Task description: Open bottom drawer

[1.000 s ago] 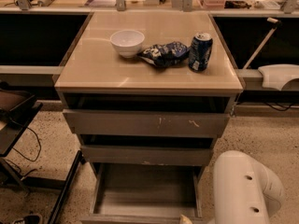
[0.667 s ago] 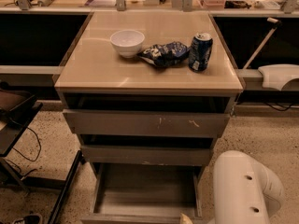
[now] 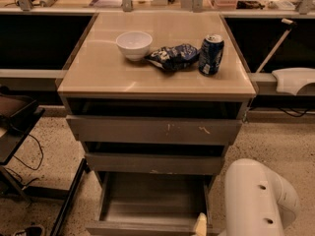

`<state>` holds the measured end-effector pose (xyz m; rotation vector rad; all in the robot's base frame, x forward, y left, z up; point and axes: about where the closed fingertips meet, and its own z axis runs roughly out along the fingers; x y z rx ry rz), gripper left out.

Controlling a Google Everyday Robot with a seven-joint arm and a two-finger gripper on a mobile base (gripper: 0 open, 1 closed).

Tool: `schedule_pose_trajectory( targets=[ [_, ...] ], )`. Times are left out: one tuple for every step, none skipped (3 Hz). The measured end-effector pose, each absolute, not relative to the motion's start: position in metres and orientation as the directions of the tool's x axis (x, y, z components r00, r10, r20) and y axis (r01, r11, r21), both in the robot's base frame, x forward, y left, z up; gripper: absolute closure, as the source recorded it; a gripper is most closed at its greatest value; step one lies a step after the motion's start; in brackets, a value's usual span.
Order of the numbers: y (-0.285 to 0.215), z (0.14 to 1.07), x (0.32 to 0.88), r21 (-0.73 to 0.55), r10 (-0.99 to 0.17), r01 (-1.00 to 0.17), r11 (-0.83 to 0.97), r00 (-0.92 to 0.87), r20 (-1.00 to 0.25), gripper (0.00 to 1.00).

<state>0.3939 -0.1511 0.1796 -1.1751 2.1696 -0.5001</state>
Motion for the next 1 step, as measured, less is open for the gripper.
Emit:
schedule_pose_trajectory(
  targets=[
    [-0.1511,0.1796,0.3939,-0.583,-0.845,-0.613,0.534,-0.417,-0.336,0.0]
  ],
)
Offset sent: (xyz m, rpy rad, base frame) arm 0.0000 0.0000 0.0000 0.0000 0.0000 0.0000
